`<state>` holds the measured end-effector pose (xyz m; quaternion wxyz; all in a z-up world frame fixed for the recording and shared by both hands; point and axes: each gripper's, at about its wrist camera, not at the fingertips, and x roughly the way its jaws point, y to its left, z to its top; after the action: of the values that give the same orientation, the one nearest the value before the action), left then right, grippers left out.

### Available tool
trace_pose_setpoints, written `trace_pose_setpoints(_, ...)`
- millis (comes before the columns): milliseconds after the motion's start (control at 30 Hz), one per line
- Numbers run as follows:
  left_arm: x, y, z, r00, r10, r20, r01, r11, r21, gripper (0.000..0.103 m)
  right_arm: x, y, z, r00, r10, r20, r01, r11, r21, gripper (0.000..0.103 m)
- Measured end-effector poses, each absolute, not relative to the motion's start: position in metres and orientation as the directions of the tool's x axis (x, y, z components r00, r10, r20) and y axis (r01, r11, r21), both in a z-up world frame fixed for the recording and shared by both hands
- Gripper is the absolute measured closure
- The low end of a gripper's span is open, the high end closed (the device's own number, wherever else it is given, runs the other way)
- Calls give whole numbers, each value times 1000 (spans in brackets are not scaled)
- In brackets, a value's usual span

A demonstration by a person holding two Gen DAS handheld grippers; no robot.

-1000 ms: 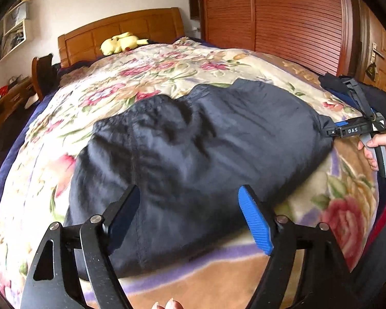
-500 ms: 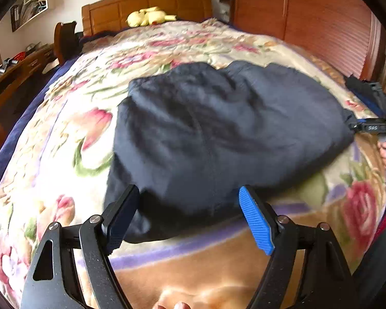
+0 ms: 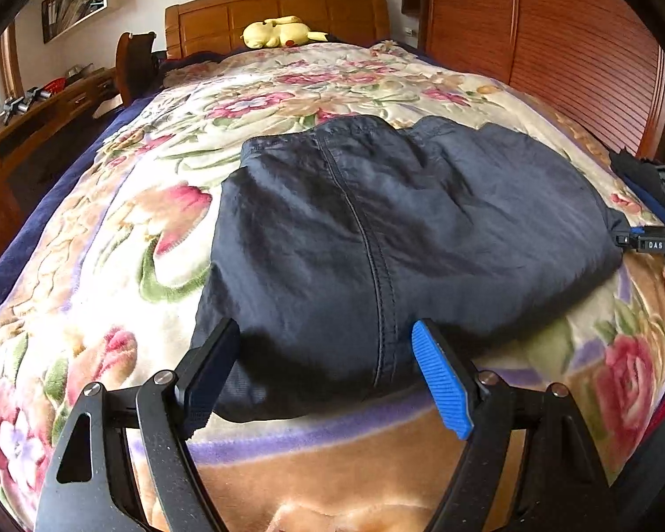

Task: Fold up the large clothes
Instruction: 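Move the right gripper to the folded jacket's edge and close on it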

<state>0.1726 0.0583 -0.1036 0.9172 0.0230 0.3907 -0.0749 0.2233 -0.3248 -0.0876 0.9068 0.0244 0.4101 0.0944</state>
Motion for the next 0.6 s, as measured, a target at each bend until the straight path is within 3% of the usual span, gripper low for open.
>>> trace_pose_setpoints(200, 175, 61, -107, 664, -174, -727, 183, 981, -67, 22, 223, -325, -88, 646, 193, -739, -152, 981, 123, 33)
trace_pose_setpoints(233, 175, 59, -111, 649, -187, -738, 206, 976, -67, 18, 223, -325, -88, 645, 191, -740, -151, 981, 122, 33)
trace_pose_setpoints(300, 178, 52, -118, 619, -202, -759, 239, 969, -63, 13, 223, -326, -87, 640, 213, -738, -166, 977, 138, 42)
trace_pose_setpoints(333, 179, 48, -124, 602, -203, -772, 255, 965, -55, 9, 223, -325, -86, 635, 234, -736, -181, 972, 152, 53)
trace_pose_setpoints(467, 182, 37, -135, 573, -168, -802, 273, 962, -6, 8, 219, -315, -77, 648, 217, -730, -219, 971, 95, 78)
trace_pose_setpoints(600, 184, 41, -134, 560, -192, -806, 269, 962, -42, 8, 215, -314, -60, 674, 241, -698, -241, 965, 101, 88)
